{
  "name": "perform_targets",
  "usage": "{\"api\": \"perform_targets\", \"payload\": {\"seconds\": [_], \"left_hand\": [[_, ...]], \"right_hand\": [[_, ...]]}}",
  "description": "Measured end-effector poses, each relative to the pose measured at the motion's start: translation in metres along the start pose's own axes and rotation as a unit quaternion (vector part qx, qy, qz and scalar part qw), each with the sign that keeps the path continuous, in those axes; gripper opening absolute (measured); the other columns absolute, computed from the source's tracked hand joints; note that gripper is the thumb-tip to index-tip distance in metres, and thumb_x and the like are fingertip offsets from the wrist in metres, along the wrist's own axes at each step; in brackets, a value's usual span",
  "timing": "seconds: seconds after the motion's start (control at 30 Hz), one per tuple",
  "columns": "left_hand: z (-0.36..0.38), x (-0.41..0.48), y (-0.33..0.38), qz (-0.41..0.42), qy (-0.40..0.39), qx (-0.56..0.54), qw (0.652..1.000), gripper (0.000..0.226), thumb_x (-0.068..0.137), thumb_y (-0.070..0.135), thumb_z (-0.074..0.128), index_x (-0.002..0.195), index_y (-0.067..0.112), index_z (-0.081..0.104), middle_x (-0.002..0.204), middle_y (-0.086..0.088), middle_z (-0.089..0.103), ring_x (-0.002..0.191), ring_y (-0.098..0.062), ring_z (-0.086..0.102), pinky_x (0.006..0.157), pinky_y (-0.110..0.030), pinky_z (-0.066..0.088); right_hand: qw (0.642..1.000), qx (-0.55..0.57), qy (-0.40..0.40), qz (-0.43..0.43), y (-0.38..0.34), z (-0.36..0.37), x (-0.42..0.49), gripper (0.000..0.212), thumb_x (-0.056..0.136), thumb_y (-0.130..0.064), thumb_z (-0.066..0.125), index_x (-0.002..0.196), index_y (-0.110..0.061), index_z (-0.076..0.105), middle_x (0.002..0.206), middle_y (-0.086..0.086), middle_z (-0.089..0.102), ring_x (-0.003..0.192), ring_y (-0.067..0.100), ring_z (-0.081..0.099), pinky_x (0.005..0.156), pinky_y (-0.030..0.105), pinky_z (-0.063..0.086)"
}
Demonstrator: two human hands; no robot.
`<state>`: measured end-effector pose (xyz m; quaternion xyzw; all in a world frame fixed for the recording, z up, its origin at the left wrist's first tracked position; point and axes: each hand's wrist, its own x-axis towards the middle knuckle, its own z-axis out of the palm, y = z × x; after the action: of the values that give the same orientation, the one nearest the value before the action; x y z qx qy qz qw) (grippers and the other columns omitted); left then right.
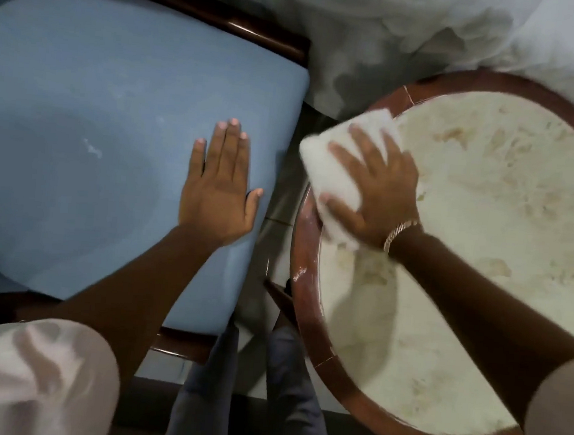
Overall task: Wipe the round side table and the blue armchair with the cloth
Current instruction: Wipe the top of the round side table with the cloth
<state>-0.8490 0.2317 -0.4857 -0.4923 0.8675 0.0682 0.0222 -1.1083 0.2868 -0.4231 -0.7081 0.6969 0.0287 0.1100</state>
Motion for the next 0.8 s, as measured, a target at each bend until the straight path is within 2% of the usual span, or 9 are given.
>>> {"api": "perform_targets", "payload": {"seconds": [0.13,0.23,0.3,0.37,0.43,0.53,0.6,0.73,0.8], "left_hand": [[0.003,0.0,-0.001,0.0,0.008,0.005,1.0,0.083,0.098,0.051,0.029,0.16,0.001,0.004,0.171,-0.022,0.007,0.159,-0.037,0.005,0.129,-0.055,0.01],[0.003,0.001,-0.001,0.006,0.005,-0.008,1.0,0.082,0.097,0.047,0.03,0.16,0.0,0.005,0.171,-0.023,0.008,0.159,-0.037,0.006,0.129,-0.056,0.01],[-0.001,0.001,-0.001,0.004,-0.004,-0.013,1.0,0.081,0.097,0.046,0.029,0.16,0.0,0.004,0.171,-0.023,0.007,0.159,-0.037,0.005,0.129,-0.055,0.008],[-0.003,0.002,-0.001,0.004,-0.008,-0.007,1.0,0.081,0.098,0.046,0.028,0.16,0.0,0.002,0.171,-0.023,0.006,0.159,-0.037,0.004,0.129,-0.054,0.008],[-0.005,0.003,-0.002,0.002,-0.01,0.003,1.0,0.082,0.098,0.046,0.028,0.16,0.001,0.001,0.171,-0.023,0.005,0.159,-0.037,0.004,0.129,-0.055,0.009],[-0.003,0.003,-0.004,0.004,-0.014,0.004,1.0,0.082,0.097,0.047,0.027,0.16,0.0,0.001,0.17,-0.024,0.005,0.159,-0.038,0.005,0.129,-0.056,0.011],[-0.003,0.001,-0.004,0.002,-0.014,0.005,1.0,0.082,0.097,0.046,0.028,0.16,0.0,0.002,0.17,-0.024,0.006,0.159,-0.038,0.005,0.129,-0.056,0.01],[-0.008,0.0,-0.003,0.006,-0.02,-0.003,1.0,0.081,0.099,0.046,0.029,0.16,-0.001,0.004,0.17,-0.025,0.006,0.159,-0.038,0.004,0.129,-0.056,0.007],[-0.013,-0.001,-0.001,0.012,-0.04,0.004,0.999,0.081,0.098,0.046,0.029,0.16,0.0,0.002,0.171,-0.024,0.004,0.159,-0.038,0.002,0.129,-0.055,0.005]], "right_hand": [[0.983,0.041,0.03,0.178,0.006,-0.009,0.081,0.072,0.089,-0.071,0.038,0.152,-0.04,0.025,0.167,0.001,0.02,0.152,0.041,0.013,0.116,0.066,0.019],[0.998,0.001,0.063,0.022,-0.03,0.011,0.024,0.069,0.09,-0.065,0.043,0.15,-0.032,0.038,0.161,0.011,0.035,0.145,0.049,0.029,0.111,0.067,0.029],[0.995,-0.01,0.027,-0.093,-0.053,0.026,-0.057,0.068,0.091,-0.062,0.044,0.15,-0.03,0.04,0.16,0.013,0.036,0.146,0.051,0.027,0.111,0.068,0.026],[0.993,-0.012,-0.012,-0.116,-0.055,0.026,-0.109,0.067,0.09,-0.06,0.046,0.149,-0.029,0.041,0.159,0.012,0.035,0.147,0.049,0.025,0.111,0.07,0.025],[0.999,0.001,0.005,-0.044,-0.035,0.019,-0.091,0.068,0.09,-0.06,0.045,0.149,-0.025,0.042,0.159,0.014,0.036,0.146,0.049,0.028,0.108,0.069,0.031],[0.978,0.043,0.047,0.196,-0.022,0.011,-0.009,0.075,0.088,-0.067,0.035,0.153,-0.031,0.029,0.165,0.007,0.025,0.15,0.04,0.023,0.115,0.066,0.024],[0.968,0.049,0.055,0.242,-0.044,0.018,0.014,0.076,0.086,-0.069,0.038,0.153,-0.036,0.025,0.166,0.004,0.023,0.15,0.043,0.019,0.116,0.067,0.02],[0.999,-0.007,0.048,0.006,-0.103,0.05,-0.11,0.073,0.088,-0.062,0.048,0.153,-0.035,0.031,0.164,0.009,0.029,0.149,0.047,0.02,0.111,0.072,0.022],[0.999,0.007,0.025,-0.035,-0.107,0.057,-0.203,0.076,0.085,-0.058,0.054,0.153,-0.034,0.031,0.164,0.01,0.029,0.149,0.047,0.021,0.108,0.073,0.024]]}}
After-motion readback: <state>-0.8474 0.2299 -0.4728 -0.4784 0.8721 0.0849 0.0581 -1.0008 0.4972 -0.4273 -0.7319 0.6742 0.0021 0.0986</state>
